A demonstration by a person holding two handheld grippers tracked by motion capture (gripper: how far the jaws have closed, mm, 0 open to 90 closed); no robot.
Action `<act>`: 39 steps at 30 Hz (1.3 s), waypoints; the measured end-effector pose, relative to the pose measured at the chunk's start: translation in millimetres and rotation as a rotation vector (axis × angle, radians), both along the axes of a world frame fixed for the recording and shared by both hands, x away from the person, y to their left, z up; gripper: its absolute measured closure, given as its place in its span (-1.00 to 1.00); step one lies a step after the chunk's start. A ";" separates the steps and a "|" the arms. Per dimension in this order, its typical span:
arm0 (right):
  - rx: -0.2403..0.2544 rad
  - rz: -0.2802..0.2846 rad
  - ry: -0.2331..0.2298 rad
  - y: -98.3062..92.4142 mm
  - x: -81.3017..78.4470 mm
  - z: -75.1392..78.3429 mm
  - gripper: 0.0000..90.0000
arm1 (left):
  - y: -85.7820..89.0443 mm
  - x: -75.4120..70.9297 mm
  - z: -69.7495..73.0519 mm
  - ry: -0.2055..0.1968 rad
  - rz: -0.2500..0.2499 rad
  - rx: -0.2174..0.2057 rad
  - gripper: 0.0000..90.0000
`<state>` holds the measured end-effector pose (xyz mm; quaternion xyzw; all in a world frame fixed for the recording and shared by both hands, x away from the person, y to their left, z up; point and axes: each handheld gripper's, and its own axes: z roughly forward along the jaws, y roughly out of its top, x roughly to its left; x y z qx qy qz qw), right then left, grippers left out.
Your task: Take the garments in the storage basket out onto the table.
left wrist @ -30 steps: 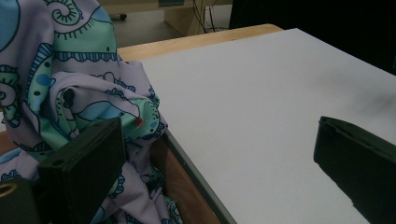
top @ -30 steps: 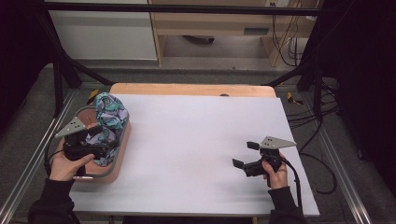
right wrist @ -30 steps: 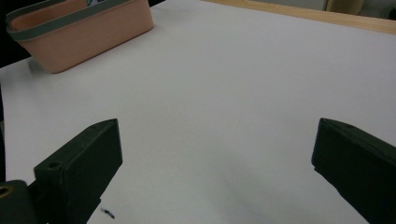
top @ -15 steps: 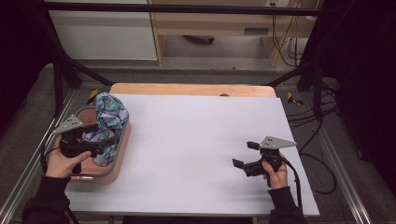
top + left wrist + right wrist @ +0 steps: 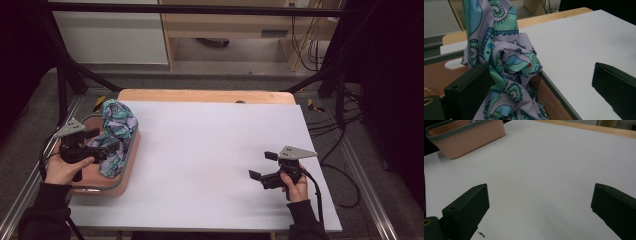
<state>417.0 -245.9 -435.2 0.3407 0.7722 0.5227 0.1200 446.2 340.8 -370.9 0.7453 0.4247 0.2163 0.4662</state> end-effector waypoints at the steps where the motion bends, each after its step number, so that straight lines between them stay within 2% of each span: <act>1: 0.001 0.000 0.000 0.0 0.0 0.0 -0.95 | 0.6 1.2 0.0 0.002 0.001 0.004 -0.96; 12: -0.002 0.000 0.003 0.1 0.2 -0.3 -0.95 | 3.3 14.5 -1.7 0.013 0.018 0.035 -0.96; 25: -0.002 0.002 0.006 0.6 0.4 -0.8 -0.95 | 6.1 34.5 -10.6 0.051 0.060 0.076 -0.96; 30: -0.003 0.002 0.004 0.2 0.5 -0.8 -0.95 | 4.5 41.4 -13.4 0.062 0.062 0.104 -0.96; 39: -0.002 0.002 0.005 0.3 0.6 -0.8 -0.95 | -0.3 52.6 -18.9 0.078 0.069 0.118 -0.96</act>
